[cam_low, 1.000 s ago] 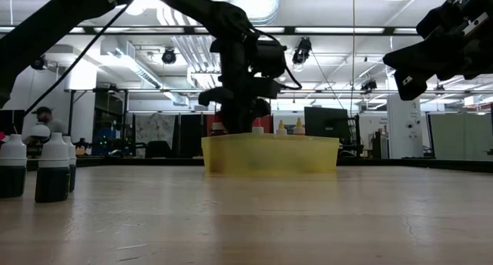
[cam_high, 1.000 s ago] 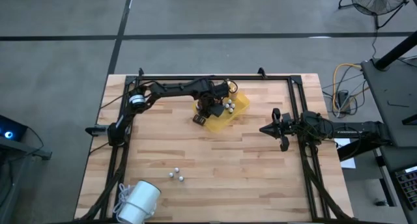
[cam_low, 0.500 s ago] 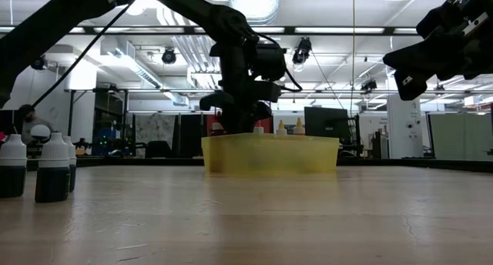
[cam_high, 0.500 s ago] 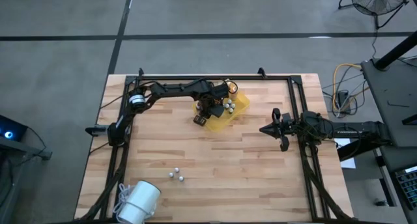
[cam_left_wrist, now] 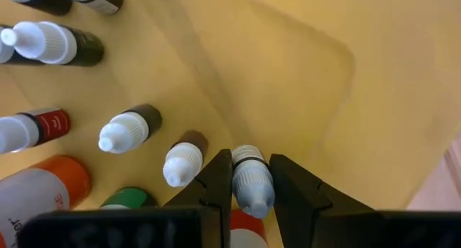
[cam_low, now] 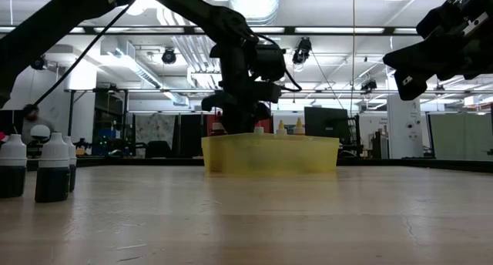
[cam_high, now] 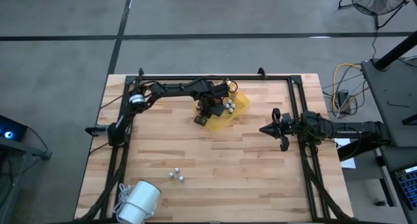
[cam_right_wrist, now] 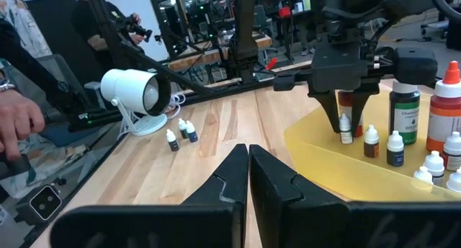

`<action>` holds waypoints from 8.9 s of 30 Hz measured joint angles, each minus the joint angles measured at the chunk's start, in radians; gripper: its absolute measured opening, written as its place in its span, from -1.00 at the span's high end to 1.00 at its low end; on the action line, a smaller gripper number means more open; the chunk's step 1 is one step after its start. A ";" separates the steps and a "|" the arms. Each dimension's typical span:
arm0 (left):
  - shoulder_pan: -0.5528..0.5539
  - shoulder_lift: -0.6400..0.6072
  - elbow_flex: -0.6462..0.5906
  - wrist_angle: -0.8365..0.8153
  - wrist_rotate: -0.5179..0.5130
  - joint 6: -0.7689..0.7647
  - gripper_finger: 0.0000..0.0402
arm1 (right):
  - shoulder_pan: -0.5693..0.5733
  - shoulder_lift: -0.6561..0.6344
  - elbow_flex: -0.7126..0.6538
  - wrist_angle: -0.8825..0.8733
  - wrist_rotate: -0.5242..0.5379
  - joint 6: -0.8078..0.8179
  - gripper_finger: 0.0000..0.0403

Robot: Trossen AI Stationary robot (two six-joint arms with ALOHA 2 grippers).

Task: Pick & Place food coloring
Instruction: Put the small black food coloring bottle into the yellow bin, then put the small blue food coloring bottle into the yellow bin

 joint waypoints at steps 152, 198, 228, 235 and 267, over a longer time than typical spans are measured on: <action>0.028 -0.089 -0.180 0.157 0.064 -0.068 0.45 | 0.000 0.000 0.000 0.000 0.000 0.000 0.96; -0.005 -0.199 -0.106 0.032 -0.016 -0.199 0.45 | 0.000 0.000 0.000 0.000 0.000 0.000 0.96; -0.360 -0.388 -0.114 -0.164 -0.014 -0.815 0.45 | 0.000 -0.001 0.000 -0.016 -0.001 0.000 0.96; -0.466 -0.404 -0.115 -0.227 -0.014 -0.890 0.45 | 0.000 0.000 0.000 -0.016 0.000 0.000 0.96; -0.795 -0.440 -0.134 -0.222 -0.001 -0.912 0.11 | 0.000 0.000 0.000 -0.016 0.000 0.000 0.96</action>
